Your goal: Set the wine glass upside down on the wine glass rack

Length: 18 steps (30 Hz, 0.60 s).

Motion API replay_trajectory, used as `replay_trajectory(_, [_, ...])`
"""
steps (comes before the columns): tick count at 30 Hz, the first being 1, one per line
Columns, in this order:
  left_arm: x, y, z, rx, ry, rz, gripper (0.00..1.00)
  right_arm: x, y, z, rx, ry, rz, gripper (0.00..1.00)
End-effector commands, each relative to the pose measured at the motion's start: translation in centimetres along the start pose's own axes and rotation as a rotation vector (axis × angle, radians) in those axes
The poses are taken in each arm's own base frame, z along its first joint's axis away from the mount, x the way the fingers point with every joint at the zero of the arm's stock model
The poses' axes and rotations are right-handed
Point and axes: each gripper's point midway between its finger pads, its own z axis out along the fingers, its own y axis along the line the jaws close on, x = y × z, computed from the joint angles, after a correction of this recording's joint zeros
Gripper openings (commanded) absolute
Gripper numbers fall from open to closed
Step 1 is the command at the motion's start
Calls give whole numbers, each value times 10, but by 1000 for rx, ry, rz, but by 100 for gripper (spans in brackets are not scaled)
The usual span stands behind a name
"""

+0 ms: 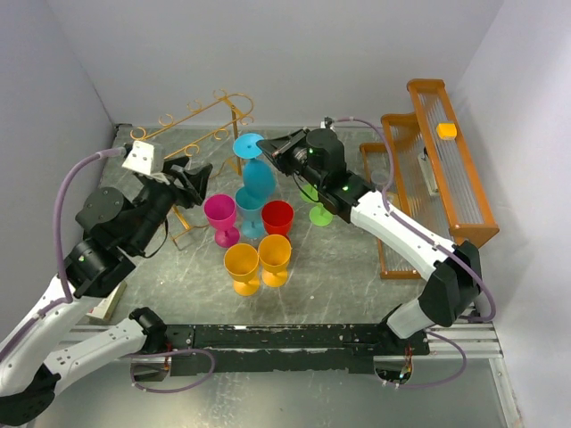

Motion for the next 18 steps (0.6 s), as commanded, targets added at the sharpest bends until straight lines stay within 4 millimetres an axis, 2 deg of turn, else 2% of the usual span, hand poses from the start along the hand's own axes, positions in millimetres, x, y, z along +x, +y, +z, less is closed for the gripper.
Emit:
replay_trajectory(1, [-1, 12, -13, -58, 23, -18, 66, -16, 36, -6, -103, -55, -39, 0])
replay_trajectory(9, [-5, 16, -17, -82, 12, -43, 66, -28, 50, -10, -143, -89, -62, 0])
replay_trajectory(18, [-3, 19, -19, -99, 19, -59, 66, -40, 55, 5, -145, -136, -61, 0])
